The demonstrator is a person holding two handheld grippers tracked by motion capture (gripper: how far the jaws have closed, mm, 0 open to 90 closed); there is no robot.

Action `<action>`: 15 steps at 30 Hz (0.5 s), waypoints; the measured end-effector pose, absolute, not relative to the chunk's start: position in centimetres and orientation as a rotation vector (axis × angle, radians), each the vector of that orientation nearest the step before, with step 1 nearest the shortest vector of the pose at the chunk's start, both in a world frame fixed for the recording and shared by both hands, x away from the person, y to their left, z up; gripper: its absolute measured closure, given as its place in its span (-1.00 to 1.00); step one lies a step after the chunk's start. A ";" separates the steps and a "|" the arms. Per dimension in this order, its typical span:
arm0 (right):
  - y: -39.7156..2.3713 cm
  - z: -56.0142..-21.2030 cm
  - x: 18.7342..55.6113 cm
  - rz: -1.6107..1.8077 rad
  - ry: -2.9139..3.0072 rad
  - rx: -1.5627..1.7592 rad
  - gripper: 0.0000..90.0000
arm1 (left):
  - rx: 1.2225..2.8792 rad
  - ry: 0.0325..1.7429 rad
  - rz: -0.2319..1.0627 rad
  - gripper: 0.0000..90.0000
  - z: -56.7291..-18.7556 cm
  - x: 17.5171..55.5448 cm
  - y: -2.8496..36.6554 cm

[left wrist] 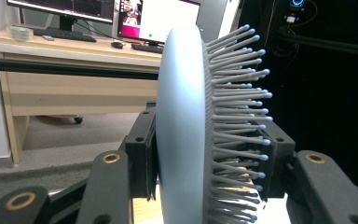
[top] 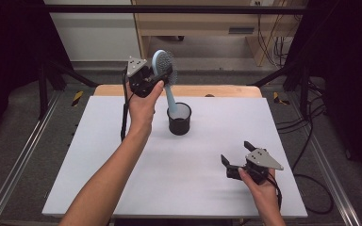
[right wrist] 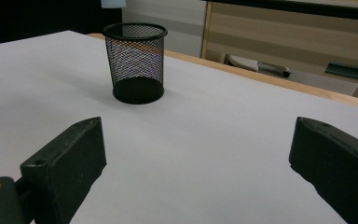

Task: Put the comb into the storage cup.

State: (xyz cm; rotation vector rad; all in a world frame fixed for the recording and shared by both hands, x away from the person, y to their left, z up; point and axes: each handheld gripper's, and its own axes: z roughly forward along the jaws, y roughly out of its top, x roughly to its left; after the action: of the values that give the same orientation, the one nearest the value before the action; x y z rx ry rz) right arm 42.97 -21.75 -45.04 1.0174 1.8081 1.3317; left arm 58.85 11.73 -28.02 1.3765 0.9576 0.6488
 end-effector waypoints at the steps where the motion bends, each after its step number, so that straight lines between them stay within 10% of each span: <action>1: -21.8 -45.0 43.0 1.330 1.809 1.015 -0.91 | 1.378 0.958 0.650 0.12 -28.0 58.9 11.7; 15: -21.9 -45.0 42.9 1.334 1.806 1.019 -0.91 | 1.402 0.945 0.653 0.12 -28.4 59.0 10.9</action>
State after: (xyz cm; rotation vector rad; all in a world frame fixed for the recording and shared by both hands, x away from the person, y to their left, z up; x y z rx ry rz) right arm 42.94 -21.87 -44.97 1.0188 1.8059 1.3345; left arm 59.00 10.89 -28.37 1.4015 0.9445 0.6533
